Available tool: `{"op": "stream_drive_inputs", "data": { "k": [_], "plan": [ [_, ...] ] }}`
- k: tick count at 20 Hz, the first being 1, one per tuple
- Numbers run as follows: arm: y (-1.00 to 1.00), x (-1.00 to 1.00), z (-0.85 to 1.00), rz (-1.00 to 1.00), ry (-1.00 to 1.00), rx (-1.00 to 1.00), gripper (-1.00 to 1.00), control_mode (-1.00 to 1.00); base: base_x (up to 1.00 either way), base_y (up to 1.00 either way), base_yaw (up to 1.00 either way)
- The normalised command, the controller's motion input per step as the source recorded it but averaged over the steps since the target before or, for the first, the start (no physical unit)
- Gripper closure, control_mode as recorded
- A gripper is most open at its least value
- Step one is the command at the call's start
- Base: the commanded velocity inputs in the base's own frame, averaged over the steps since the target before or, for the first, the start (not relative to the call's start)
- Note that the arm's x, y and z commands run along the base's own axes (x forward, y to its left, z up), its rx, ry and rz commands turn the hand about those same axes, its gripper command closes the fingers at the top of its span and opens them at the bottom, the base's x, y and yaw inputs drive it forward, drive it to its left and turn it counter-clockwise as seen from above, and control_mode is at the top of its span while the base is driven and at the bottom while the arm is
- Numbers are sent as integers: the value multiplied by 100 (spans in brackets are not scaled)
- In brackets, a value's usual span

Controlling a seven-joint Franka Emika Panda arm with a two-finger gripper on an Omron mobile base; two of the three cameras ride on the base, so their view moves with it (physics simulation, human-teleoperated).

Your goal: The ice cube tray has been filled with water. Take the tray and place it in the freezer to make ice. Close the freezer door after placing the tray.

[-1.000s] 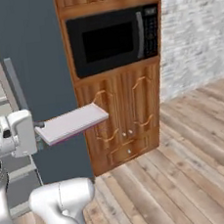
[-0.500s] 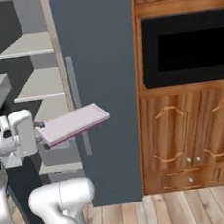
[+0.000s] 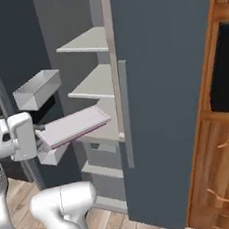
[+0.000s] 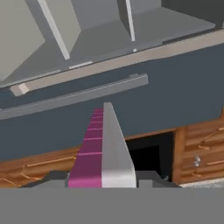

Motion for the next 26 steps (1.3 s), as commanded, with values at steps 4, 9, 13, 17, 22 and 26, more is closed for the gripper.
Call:
{"op": "stream_drive_inputs", "data": {
  "k": [4, 9, 13, 17, 22, 26],
  "plan": [
    [0, 0, 0, 0, 0, 0, 100, 100, -30, -28, 46],
    [0, 0, 0, 0, 0, 0, 100, 100, -5, -26, 40],
    [0, 0, 0, 0, 0, 0, 100, 100, 0, -43, 29],
    [0, 0, 0, 0, 0, 0, 100, 100, 0, -41, 15],
    [0, 0, 0, 0, 0, 0, 100, 100, 20, -35, 10],
    [0, 0, 0, 0, 0, 0, 100, 100, 49, -13, 15]
  ]
}}
